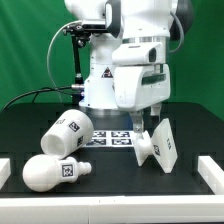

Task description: Assemble lamp

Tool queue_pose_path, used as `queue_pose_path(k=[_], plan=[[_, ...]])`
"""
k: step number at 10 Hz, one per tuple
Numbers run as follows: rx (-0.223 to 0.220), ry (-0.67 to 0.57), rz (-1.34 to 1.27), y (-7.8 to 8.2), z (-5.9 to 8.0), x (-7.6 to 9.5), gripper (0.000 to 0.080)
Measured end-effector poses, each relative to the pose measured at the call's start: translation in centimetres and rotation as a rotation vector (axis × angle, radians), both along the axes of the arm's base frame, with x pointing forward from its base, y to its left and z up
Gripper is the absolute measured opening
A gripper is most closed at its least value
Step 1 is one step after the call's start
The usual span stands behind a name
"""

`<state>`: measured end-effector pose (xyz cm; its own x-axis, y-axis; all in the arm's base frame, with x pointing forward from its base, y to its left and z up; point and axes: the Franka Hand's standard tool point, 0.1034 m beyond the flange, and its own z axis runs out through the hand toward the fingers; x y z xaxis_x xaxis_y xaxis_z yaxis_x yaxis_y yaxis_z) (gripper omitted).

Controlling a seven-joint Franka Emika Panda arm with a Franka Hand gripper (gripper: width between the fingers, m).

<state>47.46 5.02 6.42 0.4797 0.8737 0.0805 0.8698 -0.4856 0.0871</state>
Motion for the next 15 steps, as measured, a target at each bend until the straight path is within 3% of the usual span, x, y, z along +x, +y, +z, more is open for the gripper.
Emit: queue_pose_path(k=[6,9,10,11,12,15], plan=[[0.023,-0.008,0.012,0.8,-3.9,-0.6,0.0699],[0.023,-0.007,0.011,0.8,-4.0,-0.7,0.0677],[0.023,-0.007,0.011,0.7,-4.0,-0.7,0.0488],[0.023,-0.006,0.011,0.7,-4.0,-0.7,0.0488],[0.023,-0.007,0.011,0.7,-4.0,-0.7,0.0307],[0.023,-0.007,0.011,0.7,-4.0,-0.7,0.0308]])
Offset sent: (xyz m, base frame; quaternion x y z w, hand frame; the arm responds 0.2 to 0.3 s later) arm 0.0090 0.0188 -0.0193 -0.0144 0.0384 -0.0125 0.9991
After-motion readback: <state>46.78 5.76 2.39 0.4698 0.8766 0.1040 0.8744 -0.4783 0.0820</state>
